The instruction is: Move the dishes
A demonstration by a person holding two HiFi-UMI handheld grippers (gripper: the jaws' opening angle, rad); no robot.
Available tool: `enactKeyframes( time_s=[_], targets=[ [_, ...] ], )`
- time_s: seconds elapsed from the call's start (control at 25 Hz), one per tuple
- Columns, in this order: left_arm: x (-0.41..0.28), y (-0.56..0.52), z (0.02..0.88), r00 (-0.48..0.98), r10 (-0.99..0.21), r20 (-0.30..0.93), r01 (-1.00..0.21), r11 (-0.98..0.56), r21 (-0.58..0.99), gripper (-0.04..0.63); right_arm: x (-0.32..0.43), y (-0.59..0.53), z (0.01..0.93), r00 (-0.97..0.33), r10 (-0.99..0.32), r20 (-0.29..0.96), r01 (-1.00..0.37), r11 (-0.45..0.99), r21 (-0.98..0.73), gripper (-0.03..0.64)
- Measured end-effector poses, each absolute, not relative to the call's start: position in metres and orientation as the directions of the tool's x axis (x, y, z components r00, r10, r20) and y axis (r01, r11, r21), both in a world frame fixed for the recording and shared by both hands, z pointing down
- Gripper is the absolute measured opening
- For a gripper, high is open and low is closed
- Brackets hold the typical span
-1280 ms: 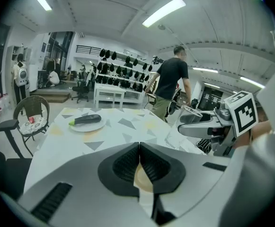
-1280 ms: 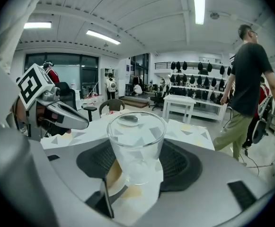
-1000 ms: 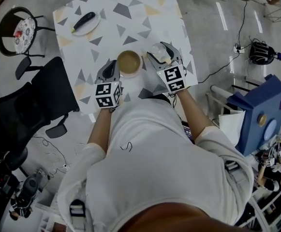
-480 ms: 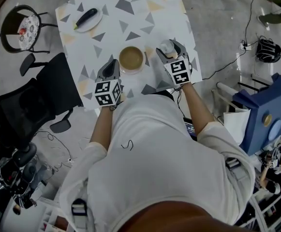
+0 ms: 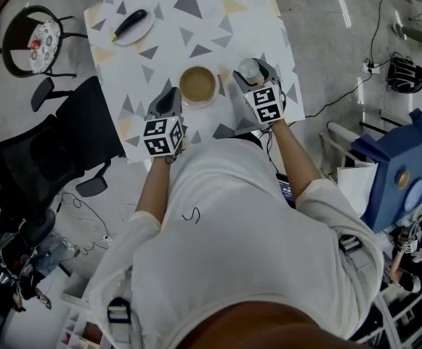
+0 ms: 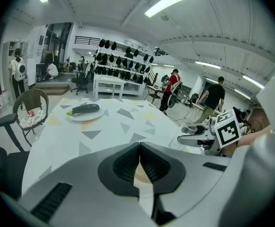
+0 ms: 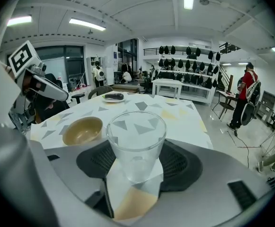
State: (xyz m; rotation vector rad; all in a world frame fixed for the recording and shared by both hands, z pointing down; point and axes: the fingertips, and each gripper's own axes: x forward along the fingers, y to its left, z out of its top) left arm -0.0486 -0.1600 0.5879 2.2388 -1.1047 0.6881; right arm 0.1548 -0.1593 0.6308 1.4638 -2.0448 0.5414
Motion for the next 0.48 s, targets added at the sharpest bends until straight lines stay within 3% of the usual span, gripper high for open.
enactKeyframes(
  time_s=[0.48],
  targets=[
    [-0.048,-0.155,0.592,0.541,-0.525,0.658,-0.819,-0.507,0.269,0.021,0.159,-0.141,0.635,-0.267,-0.709,0.653,-0.94,0.339,-0.016,0.307]
  ],
)
